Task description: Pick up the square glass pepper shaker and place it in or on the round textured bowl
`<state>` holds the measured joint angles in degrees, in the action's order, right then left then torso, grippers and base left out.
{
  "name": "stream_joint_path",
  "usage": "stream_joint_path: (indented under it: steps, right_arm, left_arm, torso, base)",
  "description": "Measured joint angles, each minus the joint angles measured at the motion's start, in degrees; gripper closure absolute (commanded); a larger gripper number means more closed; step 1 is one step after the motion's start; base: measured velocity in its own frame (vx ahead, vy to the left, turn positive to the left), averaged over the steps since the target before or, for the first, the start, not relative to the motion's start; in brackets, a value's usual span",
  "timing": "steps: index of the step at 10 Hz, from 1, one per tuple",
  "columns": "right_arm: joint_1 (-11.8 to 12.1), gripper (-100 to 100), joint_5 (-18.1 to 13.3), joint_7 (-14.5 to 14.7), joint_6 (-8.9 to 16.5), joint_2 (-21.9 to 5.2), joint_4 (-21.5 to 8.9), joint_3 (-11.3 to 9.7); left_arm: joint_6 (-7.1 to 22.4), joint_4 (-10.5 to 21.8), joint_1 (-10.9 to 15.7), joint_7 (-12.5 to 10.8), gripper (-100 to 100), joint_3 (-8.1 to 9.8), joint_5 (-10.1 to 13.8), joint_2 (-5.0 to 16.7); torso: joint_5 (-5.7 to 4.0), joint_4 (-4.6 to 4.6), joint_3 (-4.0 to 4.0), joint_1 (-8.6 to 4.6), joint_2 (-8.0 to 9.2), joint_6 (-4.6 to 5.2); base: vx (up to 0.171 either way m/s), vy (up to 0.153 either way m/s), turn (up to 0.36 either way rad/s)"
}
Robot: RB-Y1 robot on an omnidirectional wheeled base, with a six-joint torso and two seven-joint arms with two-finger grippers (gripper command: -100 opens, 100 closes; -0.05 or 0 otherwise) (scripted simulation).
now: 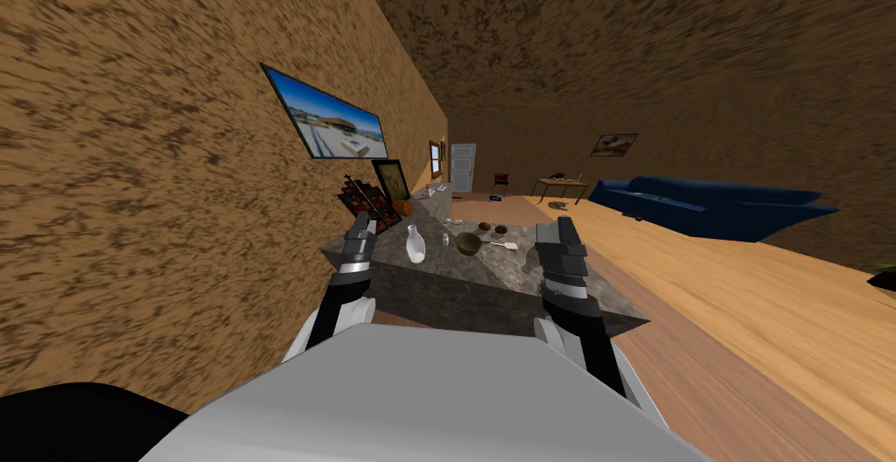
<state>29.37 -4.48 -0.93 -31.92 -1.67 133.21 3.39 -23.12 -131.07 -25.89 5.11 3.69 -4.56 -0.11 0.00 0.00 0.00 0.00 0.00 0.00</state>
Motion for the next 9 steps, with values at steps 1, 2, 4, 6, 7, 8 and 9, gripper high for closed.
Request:
stream_joint_path:
  steps: [1, 2, 4, 6, 7, 8, 9]
  right_arm:
    - [0.0, 0, 0.0, 0.0, 0.0, 0.0, 0.0, 0.0]
    - [0.0, 0, 0.0, 0.0, 0.0, 0.0, 0.0, 0.0]
    - [0.0, 0, 0.0, 0.0, 0.0, 0.0, 0.0, 0.0]
    - [0.0, 0, 0.0, 0.0, 0.0, 0.0, 0.0, 0.0]
    - [0.0, 0, 0.0, 0.0, 0.0, 0.0, 0.0, 0.0]
    - [0.0, 0, 0.0, 0.0, 0.0, 0.0, 0.0, 0.0]
    - [0.0, 0, 0.0, 0.0, 0.0, 0.0, 0.0, 0.0]
  left_arm:
    - [0.3, 0.1, 0.1, 0.0, -100, -0.06, -0.1, 0.9]
    - [0.5, 0.5, 0.1, -0.1, -100, -0.12, -0.2, 2.1]
    - [1.4, 1.6, 0.3, -0.4, -100, -0.16, -0.5, 5.0]
    - [2.7, 2.8, 0.6, -0.7, -100, -0.47, -1.2, 8.0]
    - [3.5, 3.7, 0.9, -1.0, -100, -0.29, -1.4, 9.8]
    - [4.4, 4.3, 0.9, -1.5, -100, -0.02, -1.5, 11.7]
    - [5.4, 4.8, 0.9, -1.8, -100, -0.17, -1.9, 13.4]
  torso:
    - [-0.01, 0.01, 0.03, -0.03, 0.06, 0.01]
    - [-0.01, 0.03, 0.09, -0.02, 0.16, 0.01]
    - [-0.03, 0.07, 0.18, -0.13, 0.32, 0.01]
    - [-0.03, 0.09, 0.25, -0.11, 0.43, 0.02]
    - [-0.02, 0.11, 0.28, -0.11, 0.48, 0.01]
    - [-0.04, 0.13, 0.34, -0.17, 0.59, 0.01]
    - [-0.06, 0.14, 0.35, -0.27, 0.59, 0.02]
  base:
    - [-0.05, -0.01, -0.065]
    - [-0.068, -0.029, -0.097]
    - [-0.097, -0.044, -0.087]
    - [-0.121, -0.032, -0.148]
    - [-0.159, -0.059, -0.134]
    - [-0.152, -0.084, -0.157]
    - [-0.168, -0.071, -0.164]
